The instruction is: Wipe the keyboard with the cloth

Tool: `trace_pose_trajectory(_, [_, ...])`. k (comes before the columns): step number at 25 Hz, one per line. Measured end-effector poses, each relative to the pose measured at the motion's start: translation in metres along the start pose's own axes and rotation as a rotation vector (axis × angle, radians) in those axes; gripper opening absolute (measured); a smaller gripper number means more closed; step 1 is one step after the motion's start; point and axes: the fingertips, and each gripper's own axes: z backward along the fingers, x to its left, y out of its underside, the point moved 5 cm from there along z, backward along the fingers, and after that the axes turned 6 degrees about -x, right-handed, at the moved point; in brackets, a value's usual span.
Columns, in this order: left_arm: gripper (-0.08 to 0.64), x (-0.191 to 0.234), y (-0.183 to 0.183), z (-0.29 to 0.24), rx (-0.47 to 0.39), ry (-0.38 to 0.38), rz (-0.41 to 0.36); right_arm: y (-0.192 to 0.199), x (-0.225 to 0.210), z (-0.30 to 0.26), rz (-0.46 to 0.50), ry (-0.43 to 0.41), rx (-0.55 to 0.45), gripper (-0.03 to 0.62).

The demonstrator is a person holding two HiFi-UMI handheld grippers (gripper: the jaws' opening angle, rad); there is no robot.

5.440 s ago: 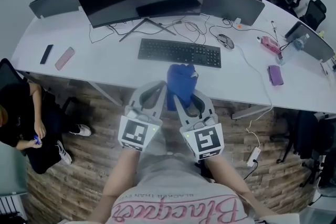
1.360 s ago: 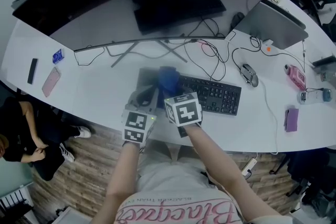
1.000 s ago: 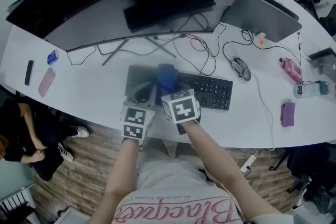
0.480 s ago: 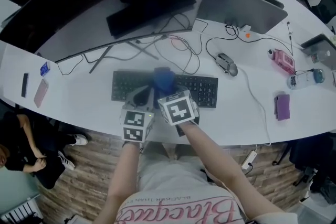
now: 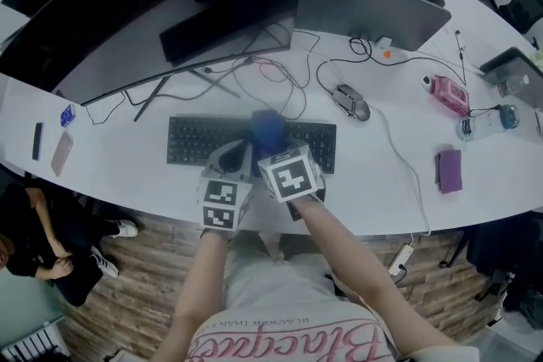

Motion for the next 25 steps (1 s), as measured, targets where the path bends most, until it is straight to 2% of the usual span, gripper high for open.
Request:
trace_pose_trajectory(12, [0.006,-0.04,-0.006,-0.02,-0.001,-0.003,0.001,0.013,-0.032,0.021,0.017,-0.021,0.012,0.089])
trace_pose_trajectory(25, [0.006,-0.081,-0.016,-0.039,-0.003,0.01,-0.025,0.024,-0.072,0.049,0.042,0.005,-0.002,0.089])
